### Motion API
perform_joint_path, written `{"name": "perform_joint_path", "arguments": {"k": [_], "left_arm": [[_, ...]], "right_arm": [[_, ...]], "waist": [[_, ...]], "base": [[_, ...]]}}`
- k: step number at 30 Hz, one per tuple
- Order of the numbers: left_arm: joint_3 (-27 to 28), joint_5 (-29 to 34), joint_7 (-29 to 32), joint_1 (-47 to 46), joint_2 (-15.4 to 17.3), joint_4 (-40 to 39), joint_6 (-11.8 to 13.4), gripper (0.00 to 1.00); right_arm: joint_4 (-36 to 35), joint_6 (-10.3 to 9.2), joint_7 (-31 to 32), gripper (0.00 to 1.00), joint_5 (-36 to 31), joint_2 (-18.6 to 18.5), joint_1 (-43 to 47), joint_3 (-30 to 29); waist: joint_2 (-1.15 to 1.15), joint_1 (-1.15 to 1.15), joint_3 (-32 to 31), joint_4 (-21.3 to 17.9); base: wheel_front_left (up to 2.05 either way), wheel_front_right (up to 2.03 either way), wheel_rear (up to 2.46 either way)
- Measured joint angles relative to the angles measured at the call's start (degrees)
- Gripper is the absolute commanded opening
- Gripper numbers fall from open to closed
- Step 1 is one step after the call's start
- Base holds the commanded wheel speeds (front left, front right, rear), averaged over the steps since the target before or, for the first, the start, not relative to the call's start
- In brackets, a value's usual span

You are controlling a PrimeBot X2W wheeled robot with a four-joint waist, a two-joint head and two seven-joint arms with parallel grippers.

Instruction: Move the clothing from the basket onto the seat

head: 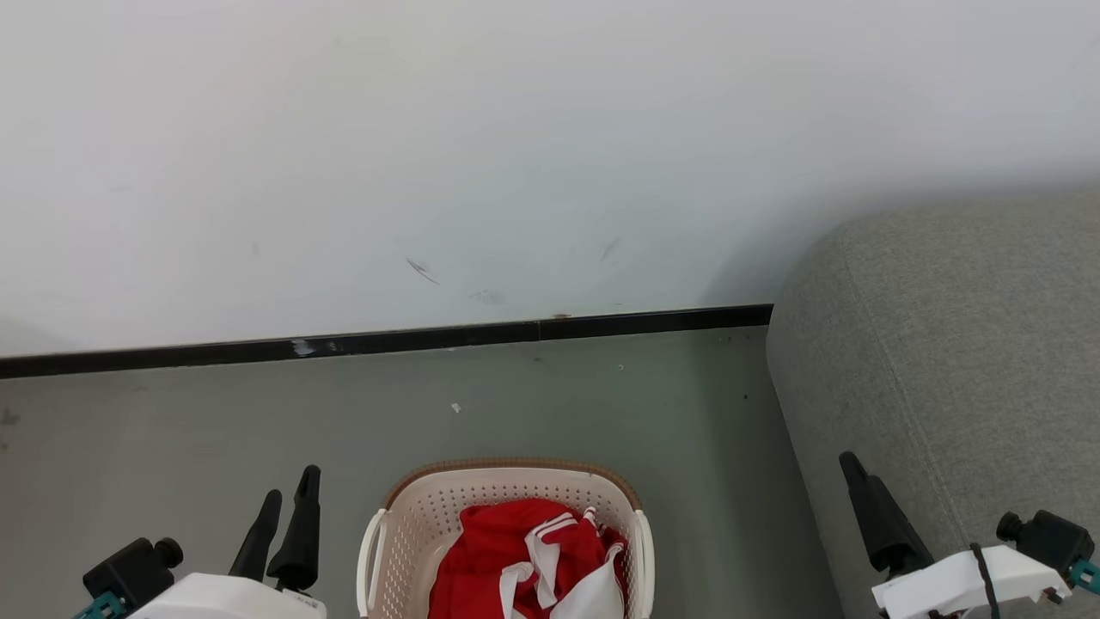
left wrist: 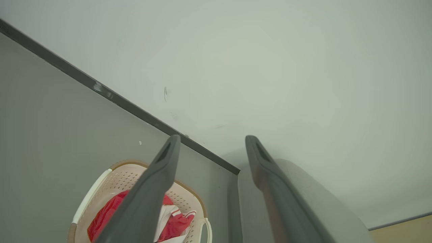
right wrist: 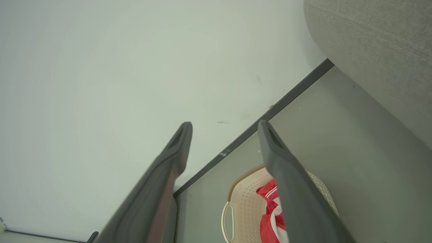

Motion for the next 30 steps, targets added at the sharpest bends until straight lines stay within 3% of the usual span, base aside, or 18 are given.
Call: {"name": "perform_joint_path", "arguments": {"k": [16, 30], "left_arm": [[-4.3, 16.1, -3.0, 0.2, 0.4, -2.2, 2.7, 1.0], [-7.0, 28.7, -6.0, 0.4, 0.7, -3.2, 4.3, 1.0]], "right_arm": [[-0.8, 0.0, -2.1, 1.0, -17.4, 0.8, 1.8, 0.5], [-2.6, 0.0, -4.1, 1.0, -29.9, 1.4, 2.0, 0.6]], "waist": [[0.0, -0.35, 0.1, 0.2], [0.0, -0.39, 0.3, 0.2]], "base": [[0.0, 0.0, 0.0], [0.0, 0.0, 0.0]]}}
